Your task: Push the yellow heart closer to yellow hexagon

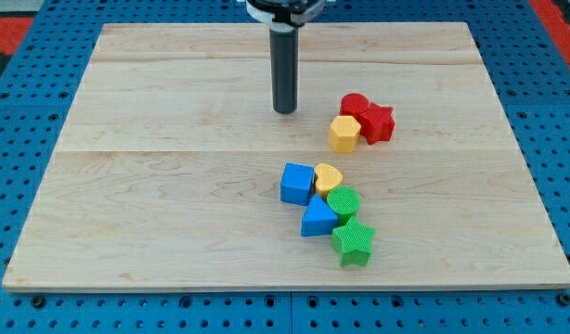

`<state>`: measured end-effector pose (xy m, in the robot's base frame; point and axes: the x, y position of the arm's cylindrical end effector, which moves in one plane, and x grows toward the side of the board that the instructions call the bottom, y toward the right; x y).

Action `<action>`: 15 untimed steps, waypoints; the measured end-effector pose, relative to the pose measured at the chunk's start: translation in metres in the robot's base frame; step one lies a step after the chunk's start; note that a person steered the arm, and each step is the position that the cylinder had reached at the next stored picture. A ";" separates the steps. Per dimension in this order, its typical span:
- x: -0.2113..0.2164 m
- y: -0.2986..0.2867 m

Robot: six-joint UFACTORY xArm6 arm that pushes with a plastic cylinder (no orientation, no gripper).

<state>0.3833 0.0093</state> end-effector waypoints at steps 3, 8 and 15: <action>0.050 -0.007; 0.134 0.020; 0.109 0.146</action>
<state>0.4925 0.1557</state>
